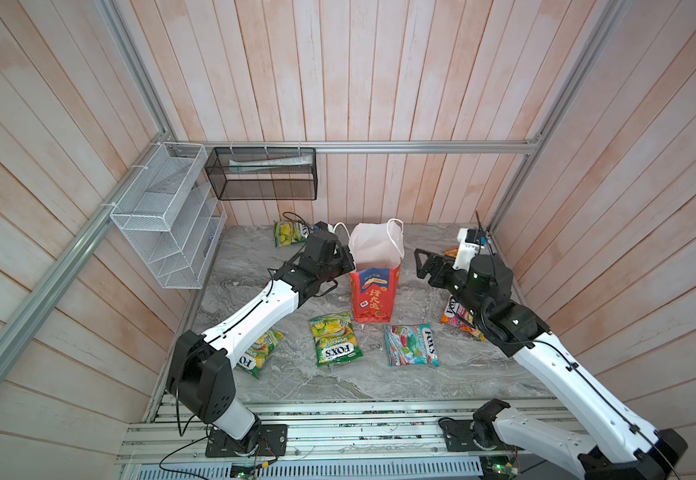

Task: Place the snacks into the paper bag
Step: 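Move the right gripper back to the Fox's Fruits packet near the robot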

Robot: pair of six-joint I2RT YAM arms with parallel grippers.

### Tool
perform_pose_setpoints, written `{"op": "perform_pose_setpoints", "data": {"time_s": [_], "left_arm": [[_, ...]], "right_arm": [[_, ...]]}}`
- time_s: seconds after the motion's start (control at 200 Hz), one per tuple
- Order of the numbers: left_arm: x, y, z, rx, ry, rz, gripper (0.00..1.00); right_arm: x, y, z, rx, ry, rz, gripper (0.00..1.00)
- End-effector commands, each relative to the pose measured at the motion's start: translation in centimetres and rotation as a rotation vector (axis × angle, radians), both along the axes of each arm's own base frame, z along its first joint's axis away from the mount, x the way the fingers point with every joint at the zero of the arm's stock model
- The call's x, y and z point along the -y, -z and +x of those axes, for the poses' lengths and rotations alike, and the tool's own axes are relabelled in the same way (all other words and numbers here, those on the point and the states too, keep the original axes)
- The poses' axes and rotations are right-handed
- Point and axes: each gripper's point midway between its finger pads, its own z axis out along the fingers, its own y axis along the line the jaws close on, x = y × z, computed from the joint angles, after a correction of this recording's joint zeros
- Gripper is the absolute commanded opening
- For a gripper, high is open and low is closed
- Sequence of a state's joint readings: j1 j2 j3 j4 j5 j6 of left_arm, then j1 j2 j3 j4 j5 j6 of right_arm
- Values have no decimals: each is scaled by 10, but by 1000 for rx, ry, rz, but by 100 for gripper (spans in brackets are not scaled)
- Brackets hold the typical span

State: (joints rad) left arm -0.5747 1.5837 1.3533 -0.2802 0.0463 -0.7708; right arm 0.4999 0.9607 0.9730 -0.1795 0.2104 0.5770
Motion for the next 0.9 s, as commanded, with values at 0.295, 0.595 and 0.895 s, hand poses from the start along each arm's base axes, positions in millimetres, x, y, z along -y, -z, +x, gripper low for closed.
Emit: {"op": "perform_pose_setpoints", "data": {"time_s": [0.295, 0.595, 0.895], "left_arm": [[0, -1, 5, 1, -1, 22, 0], [3, 5, 8, -11, 5, 30, 0], [1, 2, 7, -7, 3, 28, 0]], "right_arm": [[158, 177, 5, -433, 532, 138, 98], [178, 247, 3, -593, 621, 152, 98], [177, 275, 6, -680, 623, 140, 98]]}}
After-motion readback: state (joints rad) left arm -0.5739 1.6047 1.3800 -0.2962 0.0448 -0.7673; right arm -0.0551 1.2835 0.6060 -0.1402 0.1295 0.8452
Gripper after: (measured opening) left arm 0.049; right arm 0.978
